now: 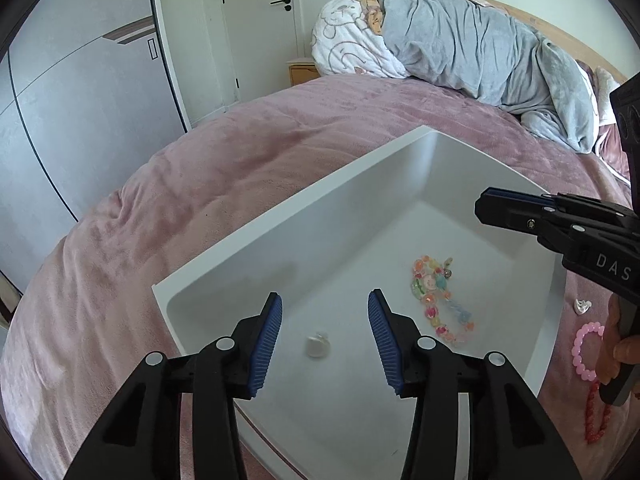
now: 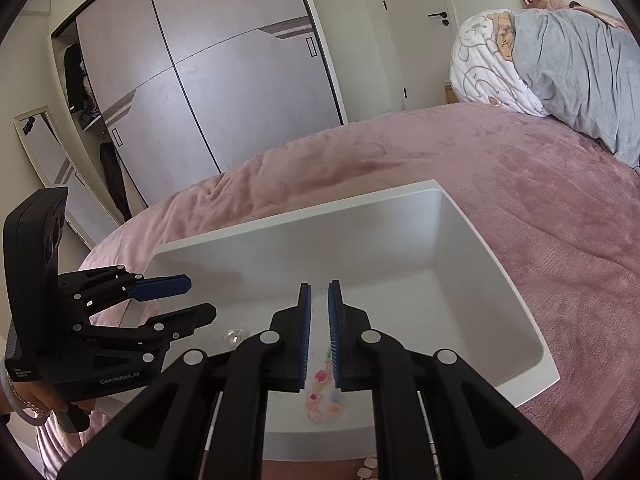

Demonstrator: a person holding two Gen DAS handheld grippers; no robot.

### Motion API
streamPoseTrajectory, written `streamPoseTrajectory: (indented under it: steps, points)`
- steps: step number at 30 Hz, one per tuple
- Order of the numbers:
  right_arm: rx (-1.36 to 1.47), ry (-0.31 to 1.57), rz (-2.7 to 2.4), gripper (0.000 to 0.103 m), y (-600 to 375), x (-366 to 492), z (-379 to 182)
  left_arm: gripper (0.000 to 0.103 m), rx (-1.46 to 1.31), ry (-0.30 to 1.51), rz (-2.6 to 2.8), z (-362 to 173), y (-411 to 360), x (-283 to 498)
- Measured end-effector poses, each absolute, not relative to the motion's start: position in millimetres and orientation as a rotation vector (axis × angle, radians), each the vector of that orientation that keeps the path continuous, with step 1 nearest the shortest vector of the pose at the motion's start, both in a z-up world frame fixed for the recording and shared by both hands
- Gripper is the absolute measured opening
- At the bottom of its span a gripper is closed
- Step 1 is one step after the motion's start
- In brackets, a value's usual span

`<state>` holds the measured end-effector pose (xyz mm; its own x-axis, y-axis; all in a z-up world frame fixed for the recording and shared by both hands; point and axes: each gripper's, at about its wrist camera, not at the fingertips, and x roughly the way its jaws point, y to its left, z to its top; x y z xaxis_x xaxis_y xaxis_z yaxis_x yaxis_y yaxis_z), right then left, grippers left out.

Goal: Organize jewelry
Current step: 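Drop the charm bracelet into the bin with right tool while left tool drops pendant, then withdraw both tools from the bin toward the remaining bracelets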

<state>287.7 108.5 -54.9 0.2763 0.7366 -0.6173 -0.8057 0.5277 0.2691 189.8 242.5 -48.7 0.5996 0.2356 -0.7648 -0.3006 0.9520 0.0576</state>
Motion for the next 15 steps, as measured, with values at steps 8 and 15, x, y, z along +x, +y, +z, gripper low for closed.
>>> streamPoseTrajectory:
  steps: [8,15]
  points:
    - [-0.128,0.688,1.016,0.048,98,277,-29,0.081,-0.065,0.776,0.36,-26,227,178]
    - [-0.156,0.591,0.988,0.075,79,260,9,0.092,-0.113,0.675,0.387,2,215,160]
